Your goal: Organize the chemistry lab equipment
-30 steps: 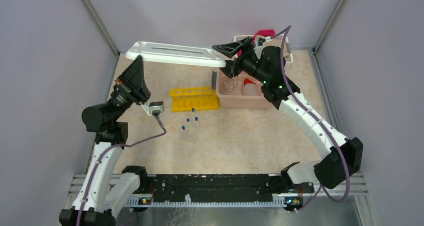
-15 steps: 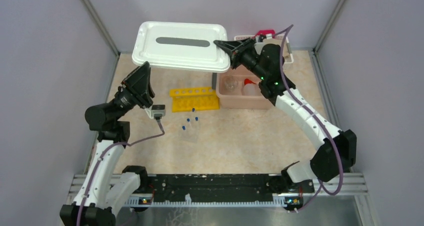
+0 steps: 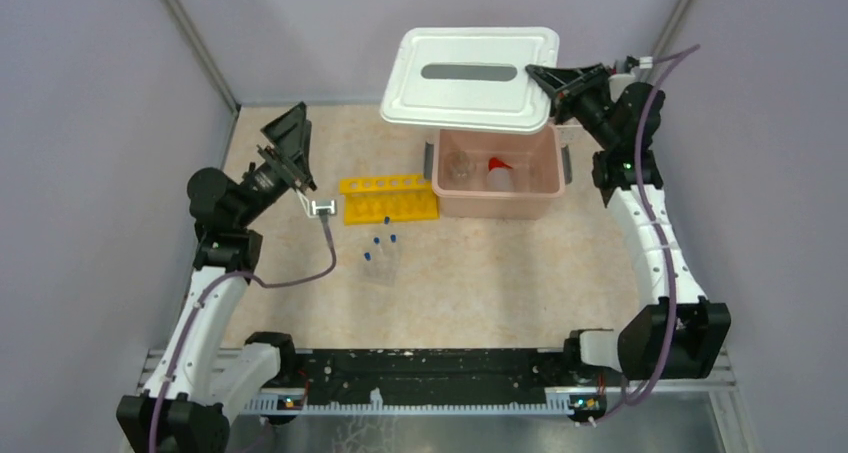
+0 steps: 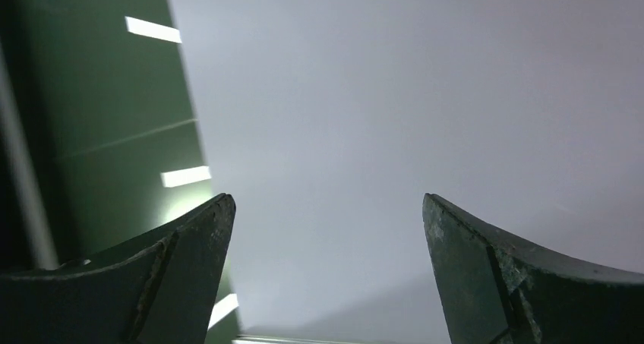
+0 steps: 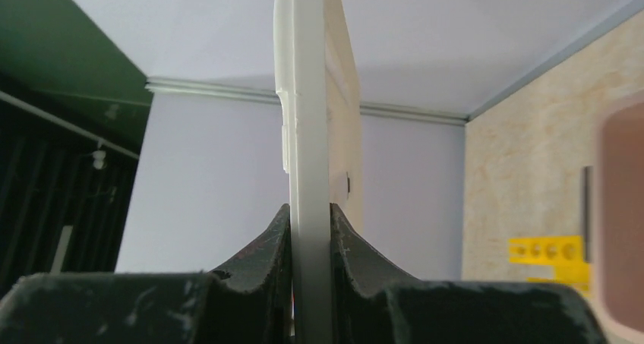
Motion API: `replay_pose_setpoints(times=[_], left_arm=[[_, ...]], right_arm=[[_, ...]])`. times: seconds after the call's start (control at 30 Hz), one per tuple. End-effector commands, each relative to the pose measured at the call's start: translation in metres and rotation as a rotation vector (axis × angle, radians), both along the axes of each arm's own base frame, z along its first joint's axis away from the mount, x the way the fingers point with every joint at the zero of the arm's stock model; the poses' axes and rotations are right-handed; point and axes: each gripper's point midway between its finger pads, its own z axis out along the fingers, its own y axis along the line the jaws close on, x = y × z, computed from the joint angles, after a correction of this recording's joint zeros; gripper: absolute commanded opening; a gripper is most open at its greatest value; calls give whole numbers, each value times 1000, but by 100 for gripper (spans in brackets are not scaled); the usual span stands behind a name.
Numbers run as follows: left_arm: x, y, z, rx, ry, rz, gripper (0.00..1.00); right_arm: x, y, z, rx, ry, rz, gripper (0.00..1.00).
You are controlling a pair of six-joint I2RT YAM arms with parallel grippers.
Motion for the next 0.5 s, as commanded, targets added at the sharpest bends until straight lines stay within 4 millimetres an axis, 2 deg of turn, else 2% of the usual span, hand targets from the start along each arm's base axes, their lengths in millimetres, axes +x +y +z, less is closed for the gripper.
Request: replay_pose_setpoints(times=[0.0,0.07,0.13,0.23,0.27,0.3,0.47], left_arm=[[32,16,-28,-109,335,83,99],[43,20,-35,-191,461,104,99],[58,21,-48,-306,647,140,99],[72,21,-44,-511,882,159,99],[73,19,-35,-595,946,147,99],[76,17,-35,-653,1001,140,99],[84,4,-50,-871,1277,135,99]], right_arm=[[-21,-34,-20,-90,-21,25,0],[-20,-58,-36,-172,11,-57,0],[-20,-66,-50,-219,45,-64,0],[-20,-69,-71,-230,82,-33,0],[-21,-68,-78,-229,95,-25,1],[-21,-68,-83,-230,104,-19,1],[-18,-68,-105,-260,138,13,3]])
